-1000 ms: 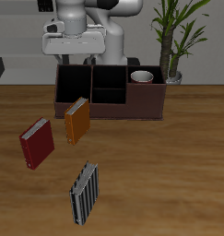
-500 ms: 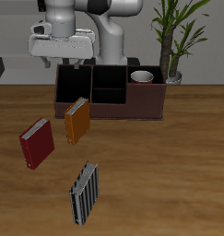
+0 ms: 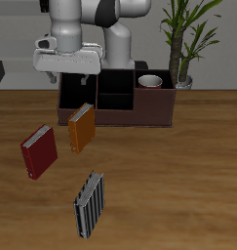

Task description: Place the red mug into the back desk caddy's right compartment and place the orange book into the back desk caddy's back compartment and place the red book into the back desk caddy's front compartment

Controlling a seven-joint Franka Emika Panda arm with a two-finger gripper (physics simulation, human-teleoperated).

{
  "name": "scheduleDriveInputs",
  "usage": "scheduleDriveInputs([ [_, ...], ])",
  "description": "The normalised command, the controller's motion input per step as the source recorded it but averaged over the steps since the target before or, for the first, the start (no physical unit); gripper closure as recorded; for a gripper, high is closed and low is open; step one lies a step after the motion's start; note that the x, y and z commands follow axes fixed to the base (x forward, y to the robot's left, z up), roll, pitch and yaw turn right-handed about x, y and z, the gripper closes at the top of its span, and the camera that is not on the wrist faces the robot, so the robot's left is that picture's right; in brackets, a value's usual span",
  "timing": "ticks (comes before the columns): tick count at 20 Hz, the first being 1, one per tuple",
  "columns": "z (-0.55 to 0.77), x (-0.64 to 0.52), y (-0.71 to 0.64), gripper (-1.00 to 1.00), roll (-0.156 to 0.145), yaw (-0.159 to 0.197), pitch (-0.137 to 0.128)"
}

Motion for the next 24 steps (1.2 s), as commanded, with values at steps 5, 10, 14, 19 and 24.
scheduleDriveInputs([
  [5,-0.33,0.13,0.25,-1.0,0.04,-0.04,-0.025],
  [10,-0.31,0.15,0.03,-1.0,0.001,-0.082,-0.015],
  [14,-0.27,-0.02,-0.06,-1.0,-0.03,-0.09,-0.029],
  [19,-0.15,-0.14,-0.03,-1.0,0.017,-0.066,-0.04],
  [24,-0.24,0.04,0.03,-1.0,-0.023,-0.016,0.002],
])
